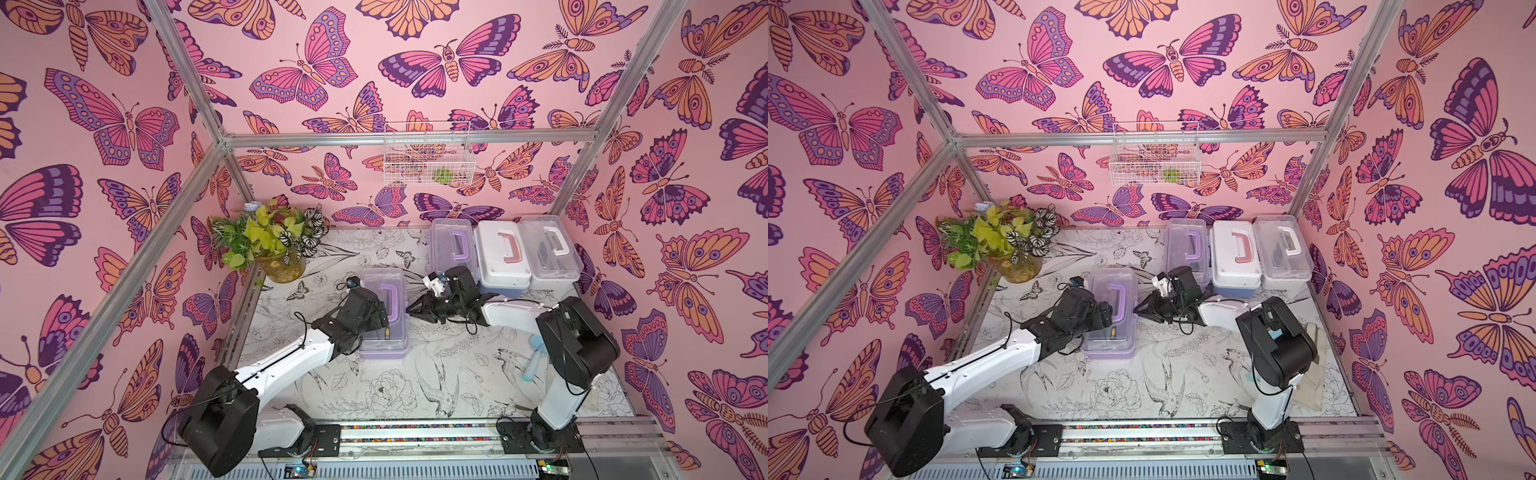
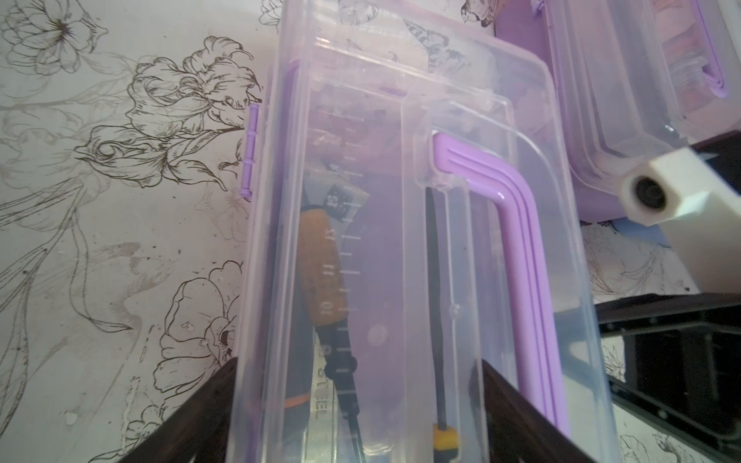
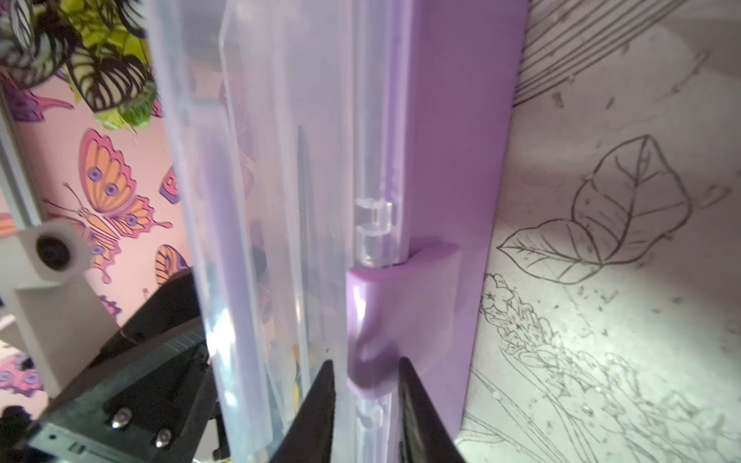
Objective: Close toolboxes
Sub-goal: Move the toolbox to the center of the board.
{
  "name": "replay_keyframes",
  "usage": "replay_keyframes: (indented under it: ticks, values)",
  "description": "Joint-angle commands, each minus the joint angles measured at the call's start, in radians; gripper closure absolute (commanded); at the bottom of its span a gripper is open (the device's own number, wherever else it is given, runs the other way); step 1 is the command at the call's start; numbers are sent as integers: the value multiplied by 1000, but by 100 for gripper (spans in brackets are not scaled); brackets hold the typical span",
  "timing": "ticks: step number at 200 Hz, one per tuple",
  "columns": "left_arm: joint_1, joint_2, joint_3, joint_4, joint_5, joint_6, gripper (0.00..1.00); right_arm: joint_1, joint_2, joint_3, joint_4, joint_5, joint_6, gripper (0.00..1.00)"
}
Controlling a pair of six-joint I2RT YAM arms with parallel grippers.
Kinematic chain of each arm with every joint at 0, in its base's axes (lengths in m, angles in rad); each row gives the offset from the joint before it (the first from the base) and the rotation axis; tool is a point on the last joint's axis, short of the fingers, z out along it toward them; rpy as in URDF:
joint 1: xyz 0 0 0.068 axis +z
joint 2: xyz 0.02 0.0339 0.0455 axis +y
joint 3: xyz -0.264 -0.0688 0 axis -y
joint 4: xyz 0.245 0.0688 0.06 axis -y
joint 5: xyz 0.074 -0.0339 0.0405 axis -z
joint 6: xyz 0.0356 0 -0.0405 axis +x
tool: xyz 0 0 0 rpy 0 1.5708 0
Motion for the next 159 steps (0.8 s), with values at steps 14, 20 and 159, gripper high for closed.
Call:
replay_keyframes:
  ticks: [14, 20, 159]
  values:
    - [51, 151, 6, -39, 257, 71, 18, -35, -146, 88, -408, 108, -260, 67]
    - [60, 176, 24, -35, 266, 77, 18, -46, -174, 90, -455, 134, -283, 67]
    - [149, 743, 636, 55, 228, 20, 20, -270, -582, -59, -777, 230, -385, 65]
